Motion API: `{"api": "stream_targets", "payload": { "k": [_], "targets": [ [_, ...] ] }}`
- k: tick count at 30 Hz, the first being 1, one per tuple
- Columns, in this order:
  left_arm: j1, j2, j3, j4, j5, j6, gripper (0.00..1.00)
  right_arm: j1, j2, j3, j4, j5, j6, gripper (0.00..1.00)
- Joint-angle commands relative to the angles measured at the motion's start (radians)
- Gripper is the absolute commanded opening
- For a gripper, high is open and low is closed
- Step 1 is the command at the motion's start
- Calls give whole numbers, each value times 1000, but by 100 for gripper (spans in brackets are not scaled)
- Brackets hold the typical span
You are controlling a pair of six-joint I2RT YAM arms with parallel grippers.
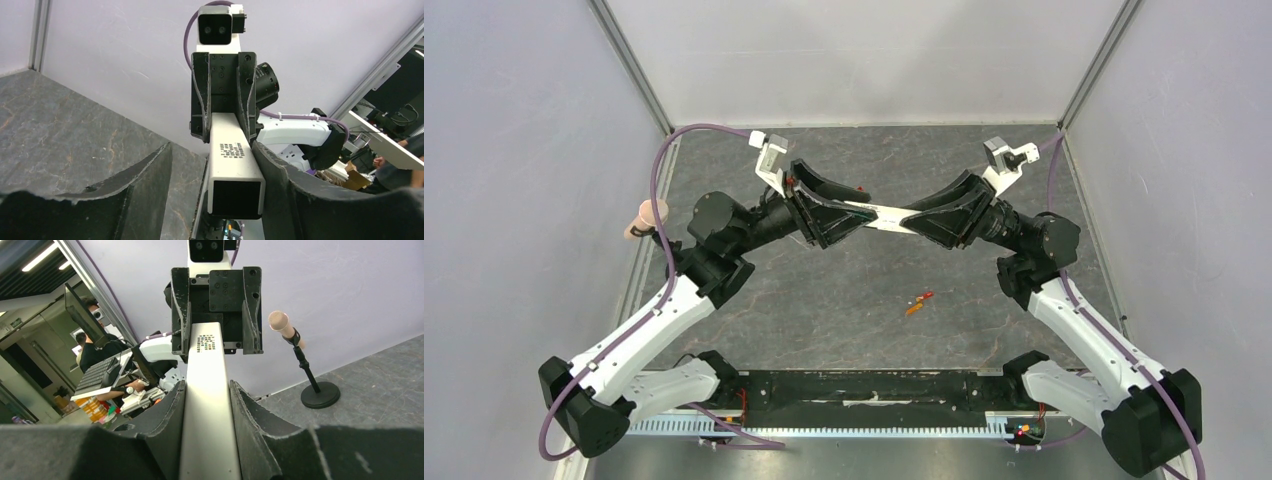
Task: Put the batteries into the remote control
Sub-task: Adjust the remote control at the center of the board.
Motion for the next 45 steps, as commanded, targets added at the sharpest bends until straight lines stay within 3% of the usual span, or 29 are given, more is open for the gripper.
{"api": "stream_targets", "payload": {
  "k": [1,10,20,29,38,40,42,45],
  "targets": [
    [3,0,8,78,-26,-19,64,4,1,37,66,11,8,17],
    [2,35,17,52,54,-34,70,4,26,36,106,24,19,17],
    [3,51,22,38,53,-48,63,4,50,39,127,15,18,18],
    [2,73,33,27,106,-47,67,3,57,33,130,15,14,18],
    [2,79,33,55,92,-60,52,4,58,21,138,-2,15,18],
    [2,81,33,55,92,-60,43,3,59,17,139,-2,14,19],
    [3,82,31,56,95,-58,23,3,58,17,138,-3,16,19],
    [3,78,28,55,93,-48,7,4,58,17,137,-3,16,21]
  ]
}}
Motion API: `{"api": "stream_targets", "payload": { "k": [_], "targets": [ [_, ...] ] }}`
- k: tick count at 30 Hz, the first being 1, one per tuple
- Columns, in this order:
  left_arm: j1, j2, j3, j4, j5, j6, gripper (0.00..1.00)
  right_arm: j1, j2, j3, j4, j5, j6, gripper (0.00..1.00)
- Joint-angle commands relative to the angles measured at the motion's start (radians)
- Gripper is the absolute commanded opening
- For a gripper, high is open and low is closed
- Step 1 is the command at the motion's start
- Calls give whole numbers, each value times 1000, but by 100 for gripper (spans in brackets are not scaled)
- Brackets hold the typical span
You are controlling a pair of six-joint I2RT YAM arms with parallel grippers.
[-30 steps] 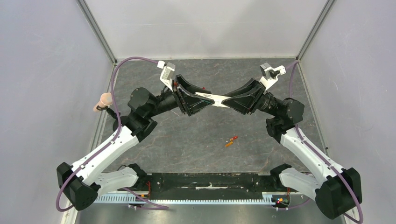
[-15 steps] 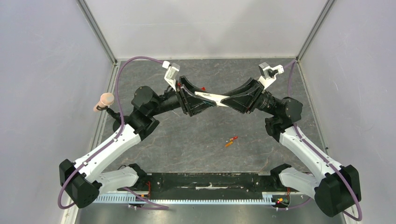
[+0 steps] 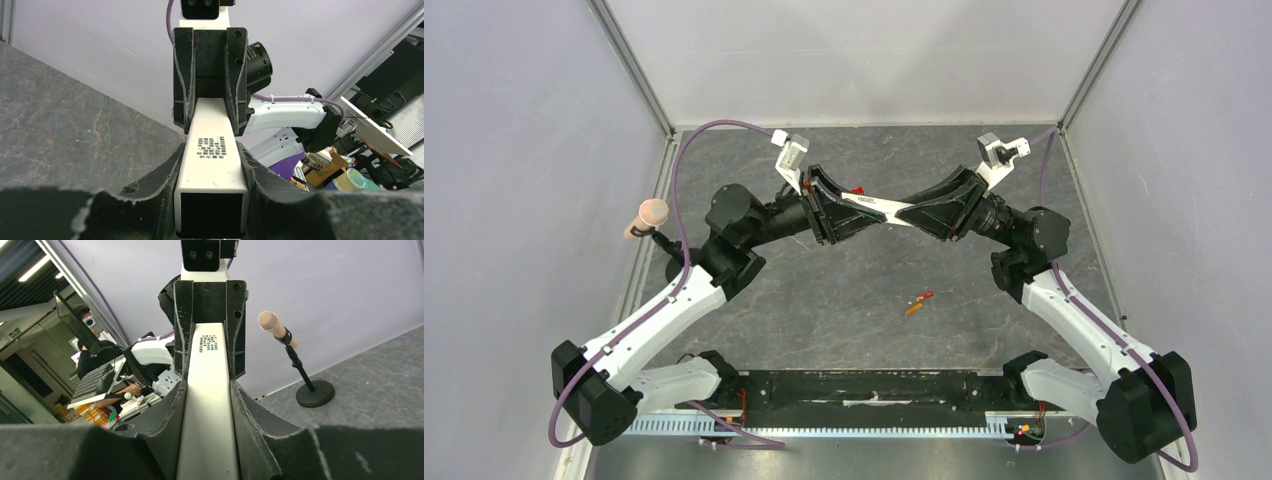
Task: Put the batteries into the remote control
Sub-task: Adjust the remote control at the center of the board, then remove the battery cover from the center of the board.
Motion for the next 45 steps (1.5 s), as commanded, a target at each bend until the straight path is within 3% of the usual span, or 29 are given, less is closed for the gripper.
{"api": "stream_targets", "payload": {
  "k": [1,4,10,17,20,28,36,40,45],
  "targets": [
    [2,-2,24,27,3,-1,3,6,-14,16,90,-17,6,22],
    [2,-25,7,34,-19,33,2,5,-16,14,91,-15,6,28],
    [4,-110,-79,92,13,279,2,6,-29,3,70,15,22,77],
    [4,-198,-114,-15,77,624,2,6,-35,74,-319,48,10,95],
    [3,-209,-113,-34,119,691,2,6,-22,86,-406,12,46,95],
    [4,-194,-93,-73,178,783,2,20,-4,78,-372,-38,175,89],
    [4,-194,-79,-72,131,797,2,82,24,54,-313,-46,234,81],
    [3,-207,-86,-67,80,787,2,97,37,5,-138,-40,331,74],
    [4,-207,-80,-67,59,719,2,97,56,-44,57,-14,455,57]
  ]
}}
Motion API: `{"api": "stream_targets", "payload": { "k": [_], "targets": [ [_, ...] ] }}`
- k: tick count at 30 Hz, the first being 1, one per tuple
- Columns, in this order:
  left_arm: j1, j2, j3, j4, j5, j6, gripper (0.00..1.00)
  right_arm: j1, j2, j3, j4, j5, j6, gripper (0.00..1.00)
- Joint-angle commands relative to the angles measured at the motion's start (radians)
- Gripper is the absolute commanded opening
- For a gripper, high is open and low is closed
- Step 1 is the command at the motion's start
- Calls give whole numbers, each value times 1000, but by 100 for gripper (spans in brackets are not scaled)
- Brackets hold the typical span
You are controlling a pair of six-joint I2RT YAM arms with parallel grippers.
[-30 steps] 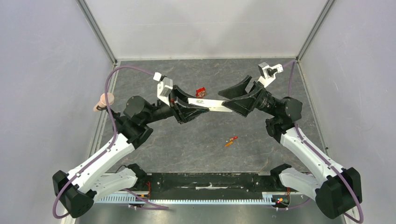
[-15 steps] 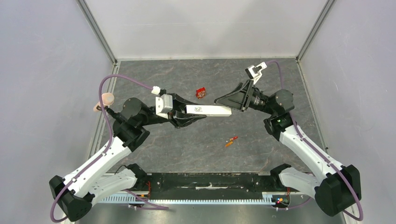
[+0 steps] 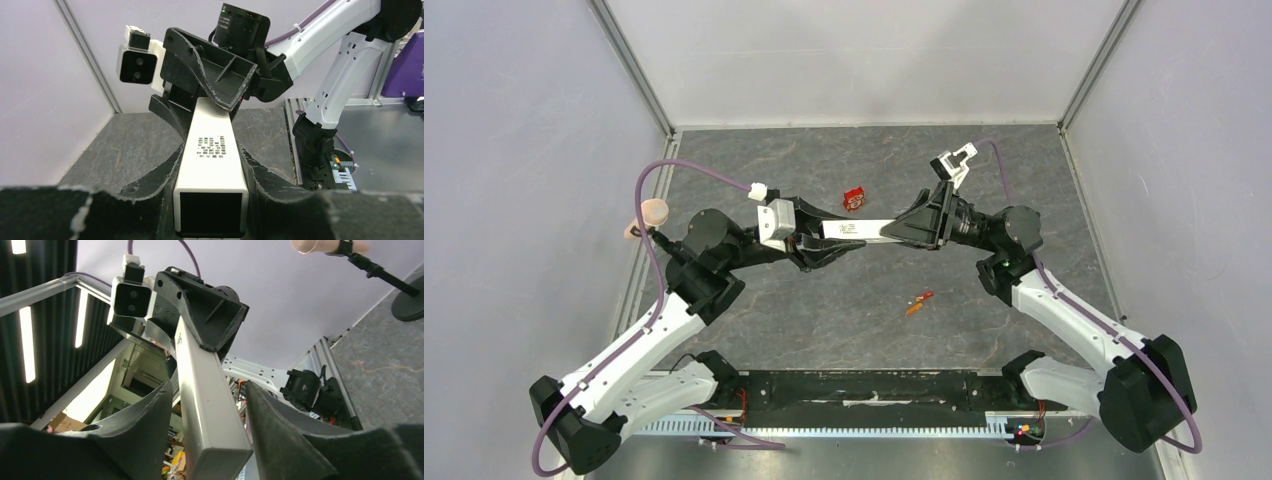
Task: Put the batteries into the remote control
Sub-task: Remove the battery cover from the center of the board.
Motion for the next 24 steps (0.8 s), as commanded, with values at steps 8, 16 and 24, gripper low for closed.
{"api": "stream_targets", "payload": {
  "k": [8,16,24],
  "targets": [
    [6,-25,10,75,-44,-68,2,3,33,-58,336,53,214,34],
    [33,-58,-27,154,-84,-123,2,4,50,-124,503,98,341,23],
    [57,-80,-28,140,-69,-136,2,-1,43,-149,501,107,345,27]
  ]
}}
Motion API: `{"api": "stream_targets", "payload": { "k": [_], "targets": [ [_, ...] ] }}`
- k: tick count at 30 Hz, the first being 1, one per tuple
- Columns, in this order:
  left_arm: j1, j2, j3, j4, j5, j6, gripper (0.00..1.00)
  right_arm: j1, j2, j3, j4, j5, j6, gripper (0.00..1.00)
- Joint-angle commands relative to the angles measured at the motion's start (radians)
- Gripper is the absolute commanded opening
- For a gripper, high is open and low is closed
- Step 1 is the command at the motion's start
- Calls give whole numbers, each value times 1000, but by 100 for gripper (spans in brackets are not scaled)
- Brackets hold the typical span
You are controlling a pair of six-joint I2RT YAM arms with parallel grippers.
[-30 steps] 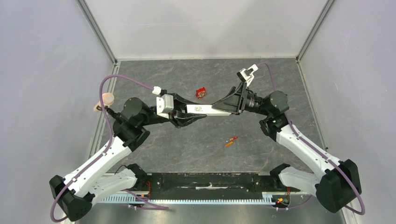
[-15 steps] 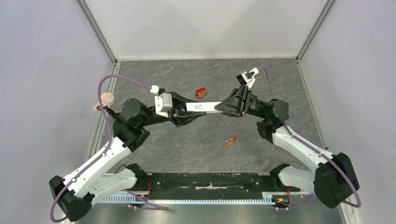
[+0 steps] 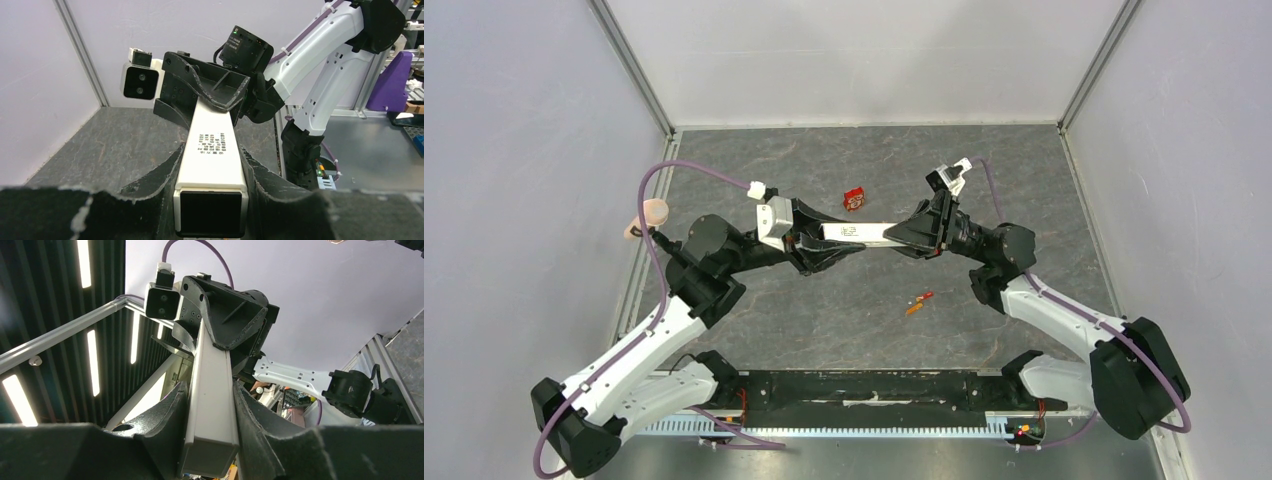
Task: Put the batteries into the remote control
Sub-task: Remove the battery cover from the center of the board.
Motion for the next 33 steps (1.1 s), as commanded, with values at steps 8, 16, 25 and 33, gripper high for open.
{"api": "stream_targets", "payload": {
  "k": [8,16,25,33],
  "targets": [
    [48,-70,22,62,-30,-20,2,-22,-118,105,-544,36,-383,53],
    [52,-71,22,45,-26,-6,2,-28,-124,123,-722,65,-475,55],
    [62,-85,22,-9,6,15,2,-68,-138,129,-834,83,-550,44],
    [64,-83,39,-128,47,97,2,-79,-119,241,-1112,127,-753,48]
  ]
}}
